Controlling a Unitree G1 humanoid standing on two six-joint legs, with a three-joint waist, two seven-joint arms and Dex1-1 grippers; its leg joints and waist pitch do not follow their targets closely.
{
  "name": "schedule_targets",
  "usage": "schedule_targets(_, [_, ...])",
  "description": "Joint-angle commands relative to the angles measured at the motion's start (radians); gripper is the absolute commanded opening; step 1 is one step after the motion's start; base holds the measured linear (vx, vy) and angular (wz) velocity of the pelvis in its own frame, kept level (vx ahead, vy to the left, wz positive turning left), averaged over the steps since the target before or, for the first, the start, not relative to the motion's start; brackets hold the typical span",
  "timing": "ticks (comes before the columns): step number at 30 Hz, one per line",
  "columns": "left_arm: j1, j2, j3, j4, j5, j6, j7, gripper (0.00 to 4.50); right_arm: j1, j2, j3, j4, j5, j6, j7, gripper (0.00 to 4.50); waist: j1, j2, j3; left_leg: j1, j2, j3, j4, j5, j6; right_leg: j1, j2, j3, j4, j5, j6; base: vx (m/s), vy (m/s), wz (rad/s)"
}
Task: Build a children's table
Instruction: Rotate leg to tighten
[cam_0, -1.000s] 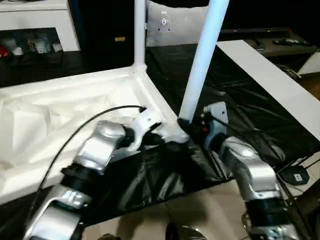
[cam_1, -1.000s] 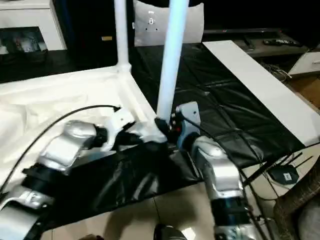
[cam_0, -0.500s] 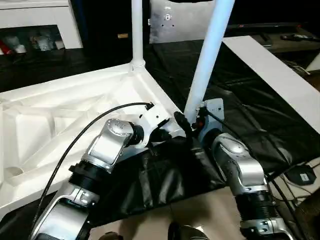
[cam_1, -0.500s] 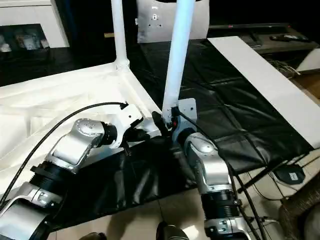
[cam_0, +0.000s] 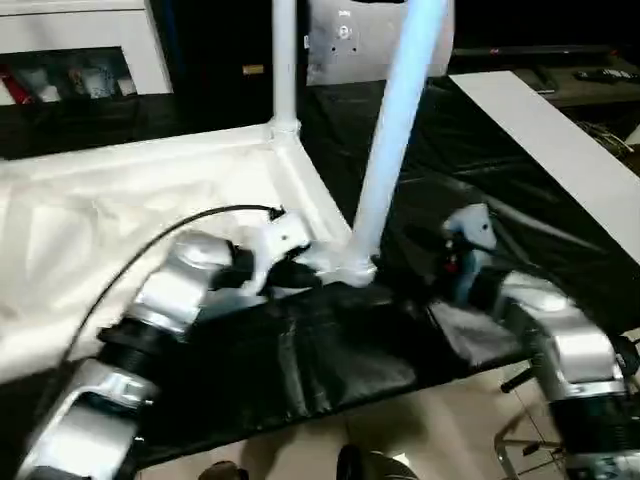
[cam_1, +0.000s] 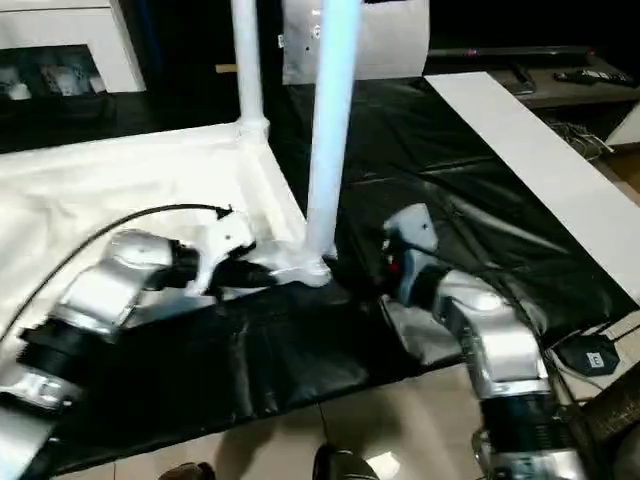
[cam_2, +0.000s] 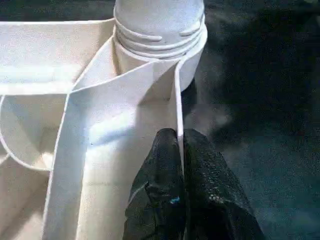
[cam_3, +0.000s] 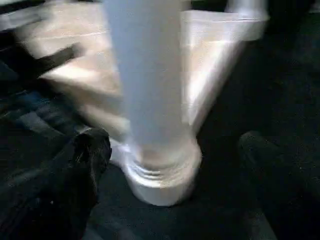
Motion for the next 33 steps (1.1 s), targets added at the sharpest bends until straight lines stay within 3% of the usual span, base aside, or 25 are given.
schedule_targets(1, [0.003,0.016,-0.061,-0.024,-0.029,-0.080,-0.140,0.00,-0.008,-0.042,0.023,-0.015,0.024,-0.028,0.113,4.46,0.002,0.001,-0.073,0.010,0.018,0.006,-0.059,-0.174,0.101,0.066,-0.060,0.042,-0.061,-0.381,-0.161,0.000,0.000,0.00])
schedule_targets(5, [0.004,0.059,-0.097,-0.021,-0.025,-0.158,-0.233,0.00,-0.031,-0.084,0.070,0.010,0.035,-0.051,0.239,4.46,0.020,0.003,-0.075,0.016,0.022,0.009,-0.059,-0.160,0.099,0.065,-0.063,0.045,-0.051,-0.317,-0.200,0.000,0.000,0.00])
schedule_targets(6, [0.001,0.071,-0.112,-0.019,-0.025,-0.188,-0.269,0.00,-0.044,-0.095,0.090,0.027,0.038,-0.057,0.294,4.46,0.022,0.003,-0.074,0.015,0.021,0.008,-0.059,-0.166,0.098,0.066,-0.063,0.044,-0.051,-0.322,-0.202,0.000,0.000,0.00])
schedule_targets(7, [-0.002,0.081,-0.125,-0.017,-0.024,-0.214,-0.300,0.00,-0.056,-0.105,0.108,0.045,0.041,-0.061,0.344,4.30,0.023,-0.004,-0.077,0.013,0.022,0.006,-0.059,-0.168,0.099,0.071,-0.067,0.043,-0.048,-0.334,-0.201,0.000,0.000,0.00])
schedule_targets(10, [-0.003,0.083,-0.127,-0.017,-0.029,-0.223,-0.317,0.00,-0.067,-0.107,0.122,0.066,0.030,-0.075,0.360,4.06,0.027,-0.002,-0.075,0.017,0.024,0.009,-0.058,-0.170,0.086,0.066,-0.068,0.046,-0.049,-0.338,-0.206,0.000,0.000,0.00])
schedule_targets(11, [-0.004,0.084,-0.133,-0.022,-0.033,-0.237,-0.334,0.00,-0.080,-0.105,0.139,0.086,0.030,-0.078,0.391,4.06,0.027,-0.009,-0.077,0.015,0.024,0.009,-0.058,-0.168,0.085,0.069,-0.068,0.045,-0.048,-0.338,-0.205,0.000,0.000,0.00])
schedule_targets(13, [-0.005,0.084,-0.138,-0.025,-0.034,-0.245,-0.344,0.00,-0.086,-0.105,0.148,0.094,0.033,-0.077,0.412,3.82,0.031,-0.008,-0.078,0.013,0.024,0.008,-0.057,-0.162,0.081,0.070,-0.070,0.045,-0.046,-0.350,-0.197,0.000,0.000,0.00])
schedule_targets(15, [-0.004,0.084,-0.141,-0.031,-0.038,-0.247,-0.350,0.00,-0.087,-0.107,0.157,0.092,0.035,-0.073,0.431,3.71,0.031,-0.015,-0.079,0.012,0.023,0.009,-0.056,-0.159,0.080,0.071,-0.069,0.045,-0.046,-0.355,-0.192,0.000,0.000,0.00])
schedule_targets(26, [-0.011,0.085,-0.140,-0.003,-0.036,-0.283,-0.362,0.00,-0.107,-0.113,0.175,0.110,0.067,-0.049,0.510,2.88,0.034,-0.016,-0.075,0.012,0.021,0.005,-0.053,-0.204,0.061,0.064,-0.070,0.043,-0.056,-0.475,-0.146,0.000,0.000,0.00])
schedule_targets(33, [-0.006,0.090,-0.138,0.002,-0.037,-0.288,-0.361,0.00,-0.097,-0.105,0.176,0.092,0.088,-0.022,0.525,2.35,0.034,-0.017,-0.077,0.010,0.021,0.004,-0.052,-0.191,0.060,0.065,-0.068,0.043,-0.052,-0.452,-0.149,0.000,0.000,0.00])
